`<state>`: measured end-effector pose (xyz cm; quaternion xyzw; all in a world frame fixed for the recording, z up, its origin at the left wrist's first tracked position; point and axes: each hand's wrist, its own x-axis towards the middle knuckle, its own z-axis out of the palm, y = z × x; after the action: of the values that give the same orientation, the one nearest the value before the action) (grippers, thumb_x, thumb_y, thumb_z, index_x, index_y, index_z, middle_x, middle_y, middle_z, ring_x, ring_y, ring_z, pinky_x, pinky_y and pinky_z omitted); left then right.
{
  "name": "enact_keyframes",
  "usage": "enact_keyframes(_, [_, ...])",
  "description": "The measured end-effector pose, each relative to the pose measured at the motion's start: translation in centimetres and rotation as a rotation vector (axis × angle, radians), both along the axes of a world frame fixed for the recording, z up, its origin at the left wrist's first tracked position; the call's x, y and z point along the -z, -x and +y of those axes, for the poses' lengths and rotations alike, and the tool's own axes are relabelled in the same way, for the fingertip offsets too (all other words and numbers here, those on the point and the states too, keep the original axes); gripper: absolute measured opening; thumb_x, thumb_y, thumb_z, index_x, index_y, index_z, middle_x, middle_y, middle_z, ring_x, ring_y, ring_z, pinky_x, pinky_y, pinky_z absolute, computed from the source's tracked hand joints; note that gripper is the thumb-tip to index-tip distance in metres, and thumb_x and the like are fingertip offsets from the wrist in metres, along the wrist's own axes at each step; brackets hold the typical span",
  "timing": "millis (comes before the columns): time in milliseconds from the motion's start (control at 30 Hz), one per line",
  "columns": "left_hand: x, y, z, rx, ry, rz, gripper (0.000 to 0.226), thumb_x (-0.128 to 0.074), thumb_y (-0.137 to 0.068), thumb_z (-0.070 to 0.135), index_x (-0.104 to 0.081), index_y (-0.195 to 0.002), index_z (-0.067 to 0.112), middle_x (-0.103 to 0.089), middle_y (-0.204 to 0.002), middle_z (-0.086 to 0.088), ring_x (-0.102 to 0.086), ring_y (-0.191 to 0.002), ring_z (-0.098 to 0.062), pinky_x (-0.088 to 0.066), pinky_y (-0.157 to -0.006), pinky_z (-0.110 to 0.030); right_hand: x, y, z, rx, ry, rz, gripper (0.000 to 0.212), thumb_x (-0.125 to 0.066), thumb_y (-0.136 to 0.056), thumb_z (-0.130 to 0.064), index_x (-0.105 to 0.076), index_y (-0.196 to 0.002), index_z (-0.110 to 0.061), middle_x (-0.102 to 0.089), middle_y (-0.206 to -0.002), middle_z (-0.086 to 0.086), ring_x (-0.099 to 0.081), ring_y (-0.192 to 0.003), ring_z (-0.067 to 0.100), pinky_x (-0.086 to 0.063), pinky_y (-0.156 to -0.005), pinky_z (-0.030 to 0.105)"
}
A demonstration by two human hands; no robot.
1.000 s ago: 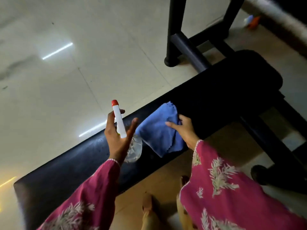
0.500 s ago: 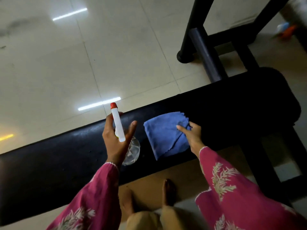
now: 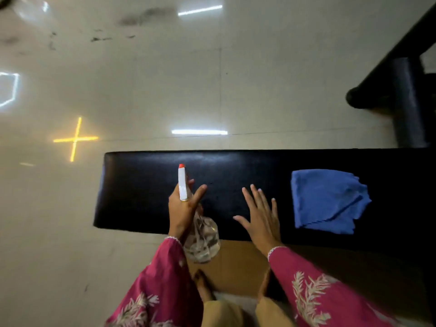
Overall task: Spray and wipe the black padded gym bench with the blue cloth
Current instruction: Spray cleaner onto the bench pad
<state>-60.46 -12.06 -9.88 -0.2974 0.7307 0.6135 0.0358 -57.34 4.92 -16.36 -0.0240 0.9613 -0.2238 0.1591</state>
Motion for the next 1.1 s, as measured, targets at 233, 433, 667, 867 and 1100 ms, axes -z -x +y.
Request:
enact_keyframes(233, [1.1,-4.4,-15.6,-0.190,-0.062,-0.224,0.006,-0.075,-0.075,0.020,-0.070,-0.072,0.019,-0.054,-0.071,-0.012,-0.049,-0.053,-0.020,-0.043,-0.051,-0.031,1.6,0.2,-11.2,-0.014,-0.056,-0.303,0.090,-0.053,-0.083,-0.054,0.008,-0.145,-0.031,0.019,-0.155,-0.002,0.014,-0.143,0.019,0.001,-0.111,0.056])
enact_keyframes(433, [2.4,-6.1,-21.2,-0.155,-0.170,-0.359,0.021,-0.074,-0.075,0.019,-0.057,-0.076,0.006,-0.045,-0.059,-0.007,-0.041,-0.038,-0.017,-0.037,-0.041,-0.025,2.7,-0.6,-12.6,0.037,-0.168,-0.245,0.092,-0.055,-0.081,-0.053,0.007,-0.145,-0.033,0.018,-0.155,-0.002,0.013,-0.143,0.020,-0.003,-0.111,0.059])
enact_keyframes(667, [2.9,-4.1,-17.5,0.365,-0.321,-0.316,0.049,-0.069,-0.078,0.019,-0.056,-0.115,0.047,-0.062,-0.100,-0.008,-0.059,-0.068,-0.017,-0.044,-0.046,-0.024,2.6,-1.6,-10.5,0.112,-0.231,-0.192,0.098,-0.052,-0.074,-0.066,0.002,-0.146,-0.028,0.011,-0.155,-0.002,0.007,-0.143,0.020,-0.002,-0.113,0.052])
enact_keyframes(867, [5.0,-2.5,-12.1,0.417,-0.104,-0.384,0.034,-0.069,-0.046,0.050,-0.063,-0.077,0.037,-0.068,-0.100,0.000,-0.065,-0.096,-0.017,-0.051,-0.088,-0.040,2.7,-2.1,-7.7,0.055,-0.225,-0.171,0.091,-0.050,-0.079,-0.062,0.000,-0.147,-0.030,0.008,-0.156,-0.005,0.005,-0.143,0.016,0.000,-0.113,0.050])
enact_keyframes(1100, [3.8,-2.0,-3.6,0.659,-0.091,-0.426,0.027,-0.075,-0.064,0.037,-0.064,-0.074,0.015,-0.064,-0.067,0.004,-0.057,-0.065,-0.012,-0.044,-0.064,-0.026,2.1,-2.9,-1.5,-0.014,-0.292,-0.143,0.082,-0.048,-0.085,-0.054,-0.001,-0.147,-0.027,0.002,-0.157,-0.004,0.001,-0.144,0.019,0.003,-0.114,0.046])
